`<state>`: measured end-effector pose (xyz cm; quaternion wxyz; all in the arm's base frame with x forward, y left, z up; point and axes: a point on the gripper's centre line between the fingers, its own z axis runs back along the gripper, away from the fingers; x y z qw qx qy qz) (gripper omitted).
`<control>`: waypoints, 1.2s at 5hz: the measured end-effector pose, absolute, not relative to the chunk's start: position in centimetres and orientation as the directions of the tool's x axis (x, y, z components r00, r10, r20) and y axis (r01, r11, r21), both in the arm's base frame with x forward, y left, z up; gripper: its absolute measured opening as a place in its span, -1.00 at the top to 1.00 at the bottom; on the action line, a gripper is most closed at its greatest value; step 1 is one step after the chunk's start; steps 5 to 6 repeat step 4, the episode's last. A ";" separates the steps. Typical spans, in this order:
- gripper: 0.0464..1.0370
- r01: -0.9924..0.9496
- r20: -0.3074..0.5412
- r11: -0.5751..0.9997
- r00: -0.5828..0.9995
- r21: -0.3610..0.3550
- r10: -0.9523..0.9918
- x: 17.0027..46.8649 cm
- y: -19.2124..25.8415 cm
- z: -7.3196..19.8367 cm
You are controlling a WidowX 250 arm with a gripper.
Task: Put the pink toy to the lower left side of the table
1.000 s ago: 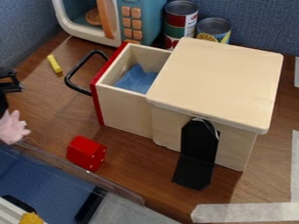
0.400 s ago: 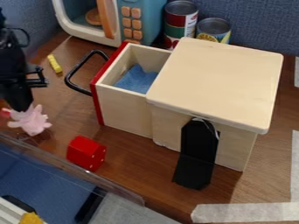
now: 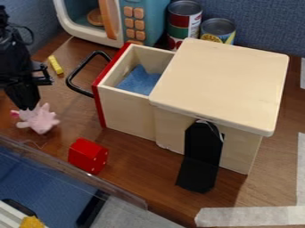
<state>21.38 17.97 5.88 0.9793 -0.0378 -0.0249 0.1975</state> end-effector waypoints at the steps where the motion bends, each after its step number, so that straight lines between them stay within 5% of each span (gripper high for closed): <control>1: 0.13 -0.367 0.044 0.925 0.927 -0.095 0.372 21.3 17.7 6.6; 2: -0.51 -0.355 0.082 0.923 0.926 -0.145 0.369 21.4 16.7 9.0; 3: -0.93 -0.347 0.132 0.932 0.924 -0.101 0.359 22.1 15.7 11.6; 4: -0.94 -0.264 0.168 0.963 0.949 -0.050 0.268 24.3 13.4 13.6; 6: -0.94 -0.264 0.168 0.963 0.949 -0.050 0.268 24.3 13.4 13.6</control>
